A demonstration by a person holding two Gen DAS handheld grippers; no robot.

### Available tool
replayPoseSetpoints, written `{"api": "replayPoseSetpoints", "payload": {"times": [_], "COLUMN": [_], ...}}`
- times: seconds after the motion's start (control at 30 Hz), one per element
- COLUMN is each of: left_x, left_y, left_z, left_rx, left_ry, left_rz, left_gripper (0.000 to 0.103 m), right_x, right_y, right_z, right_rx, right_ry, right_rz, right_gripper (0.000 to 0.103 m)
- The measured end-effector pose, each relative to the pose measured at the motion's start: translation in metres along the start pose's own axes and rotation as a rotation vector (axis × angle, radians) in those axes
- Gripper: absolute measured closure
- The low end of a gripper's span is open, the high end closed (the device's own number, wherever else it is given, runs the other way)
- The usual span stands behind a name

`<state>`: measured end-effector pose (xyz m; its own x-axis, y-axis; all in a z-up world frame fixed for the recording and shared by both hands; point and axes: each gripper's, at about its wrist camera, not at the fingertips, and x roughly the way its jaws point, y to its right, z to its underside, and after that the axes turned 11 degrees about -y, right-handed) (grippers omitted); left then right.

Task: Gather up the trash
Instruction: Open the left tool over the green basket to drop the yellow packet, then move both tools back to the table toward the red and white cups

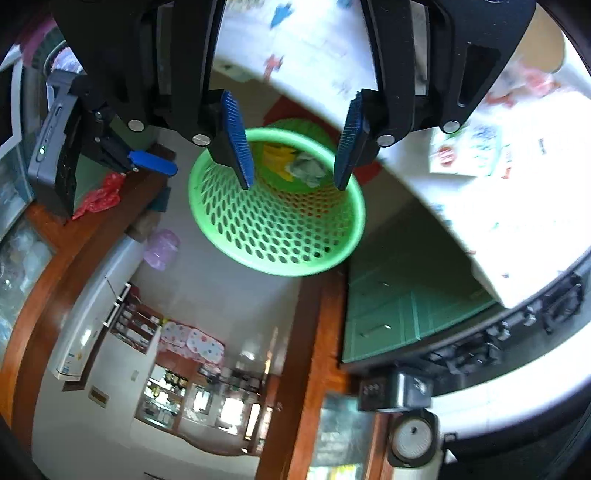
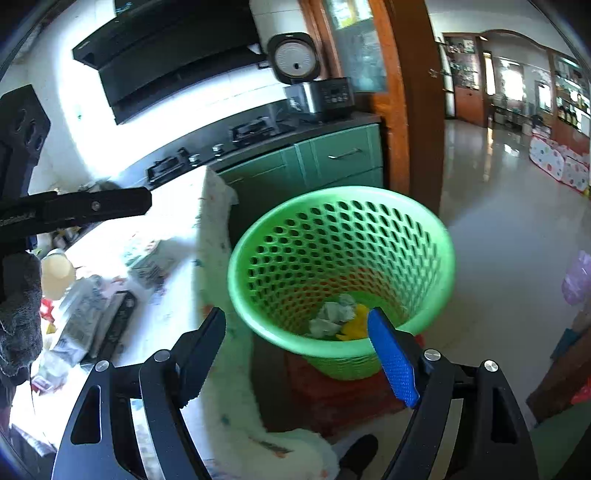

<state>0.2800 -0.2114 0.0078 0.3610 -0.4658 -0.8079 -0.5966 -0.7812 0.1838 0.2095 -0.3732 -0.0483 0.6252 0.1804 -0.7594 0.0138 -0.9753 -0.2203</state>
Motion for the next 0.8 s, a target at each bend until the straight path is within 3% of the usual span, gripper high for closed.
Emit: {"api": "replayPoseSetpoints", "payload": {"times": [0.23,0.43,0.8], "left_x": [-0.079,-0.131,-0.181], "left_y": [-0.024,-0.056,-0.116], "left_z": [0.044,0.093,0.182], "left_rx": [-0.027,-0.099,-0.251], "left_ry": [0.097,0.138,0.147], "left_rz": [-0.081,-0.130,-0.251], "left_gripper": [0.043,0.041,0.039], "right_x": [-0.017,-0.019,-0.003], "right_y": [-0.053,-0.101,-0.185], "right_z": [0.014,0.029,0.036], "right_rx": [-0.091,-0.168,-0.310], "right_ry": [0.010,-0.007,-0.043], "right_rz": [-0.070,-0.138,-0.227], "right_gripper": [0.023,0.023,0.023]}}
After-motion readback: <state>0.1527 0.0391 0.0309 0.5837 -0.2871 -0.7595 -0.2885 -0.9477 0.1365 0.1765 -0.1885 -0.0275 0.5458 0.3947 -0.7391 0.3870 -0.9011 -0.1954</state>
